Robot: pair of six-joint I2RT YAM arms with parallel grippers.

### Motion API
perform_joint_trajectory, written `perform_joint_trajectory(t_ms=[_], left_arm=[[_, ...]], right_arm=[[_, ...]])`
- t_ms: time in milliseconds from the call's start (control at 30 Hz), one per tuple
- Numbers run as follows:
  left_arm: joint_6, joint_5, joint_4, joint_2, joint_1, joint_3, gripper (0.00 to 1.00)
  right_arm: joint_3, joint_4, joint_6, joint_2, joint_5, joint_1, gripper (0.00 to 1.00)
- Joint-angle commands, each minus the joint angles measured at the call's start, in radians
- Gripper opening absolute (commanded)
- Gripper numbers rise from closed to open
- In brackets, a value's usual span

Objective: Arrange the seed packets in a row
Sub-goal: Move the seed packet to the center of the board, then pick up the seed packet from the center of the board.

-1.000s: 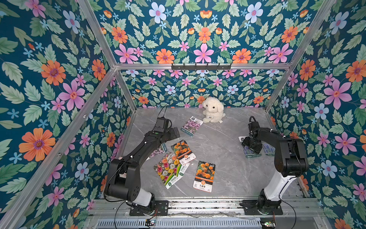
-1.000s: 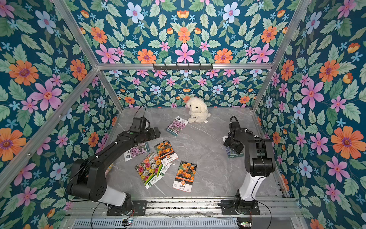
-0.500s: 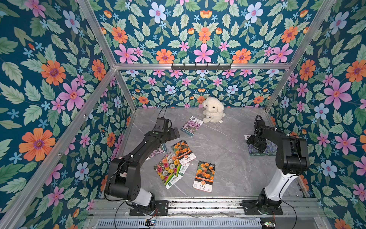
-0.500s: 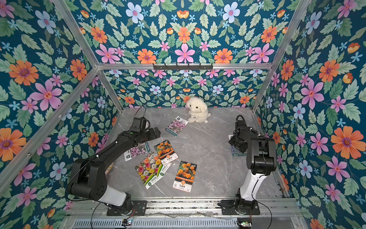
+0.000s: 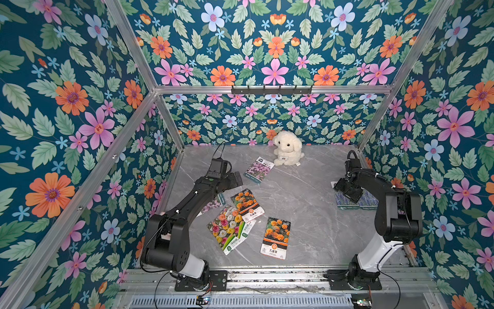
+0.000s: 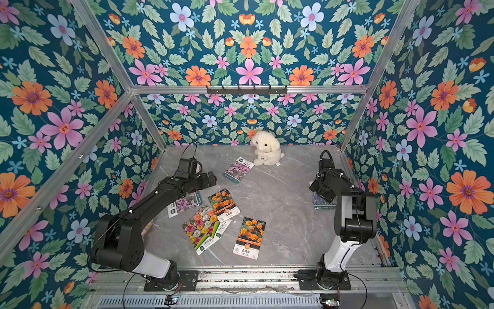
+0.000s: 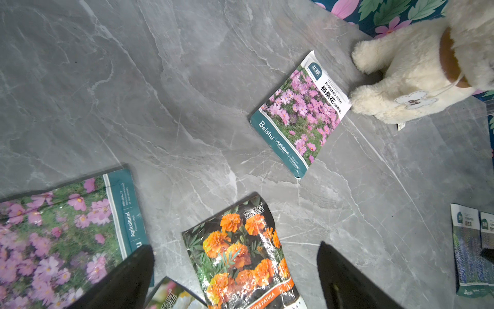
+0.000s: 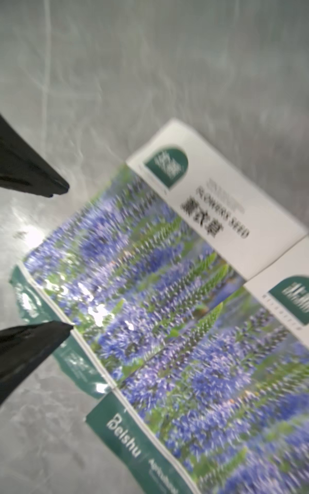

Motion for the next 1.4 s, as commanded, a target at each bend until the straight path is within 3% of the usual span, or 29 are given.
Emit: perform_joint_trajectory(t_ms=[0, 167, 333, 467, 567, 800, 967, 1267, 1367], left_arm=[[-0.008, 0.006, 0.003, -0.01, 0.001, 0.002, 1.0], [-0.018, 0.016, 0.0, -0.031, 0.002, -0.02, 1.0], [-0.051, 0.067, 0.026, -0.063, -0.001, -0.094, 0.97], [-0.1, 0.16, 0.085, -0.067, 0.0, -0.176, 0.87], [-0.147, 0.221, 0.136, -0.059, -0.001, -0.238, 0.78], [-0.208, 0.244, 0.209, -0.068, 0.0, -0.347, 0.63], [-0.236, 0.248, 0.241, -0.068, 0.0, -0.4, 0.55], [-0.287, 0.276, 0.316, -0.051, 0.0, -0.459, 0.43], [-0.298, 0.273, 0.323, -0.045, -0.001, -0.466, 0.42]], right_arm=[[0.0, -0.037, 0.016, -0.057, 0.016, 0.015, 0.79], [-0.006, -0.046, -0.008, -0.167, -0.046, 0.091, 0.79], [-0.038, 0.016, -0.047, -0.212, -0.273, 0.229, 0.79], [-0.086, 0.184, 0.008, -0.198, -0.46, 0.393, 0.79], [-0.077, 0.294, 0.069, -0.139, -0.534, 0.514, 0.77], [0.076, 0.363, 0.101, 0.089, -0.539, 0.696, 0.67], [0.197, 0.345, 0.054, 0.213, -0.541, 0.754, 0.48], [0.342, 0.3, 0.031, 0.379, -0.607, 0.78, 0.29], [0.365, 0.282, 0.024, 0.411, -0.606, 0.781, 0.27]])
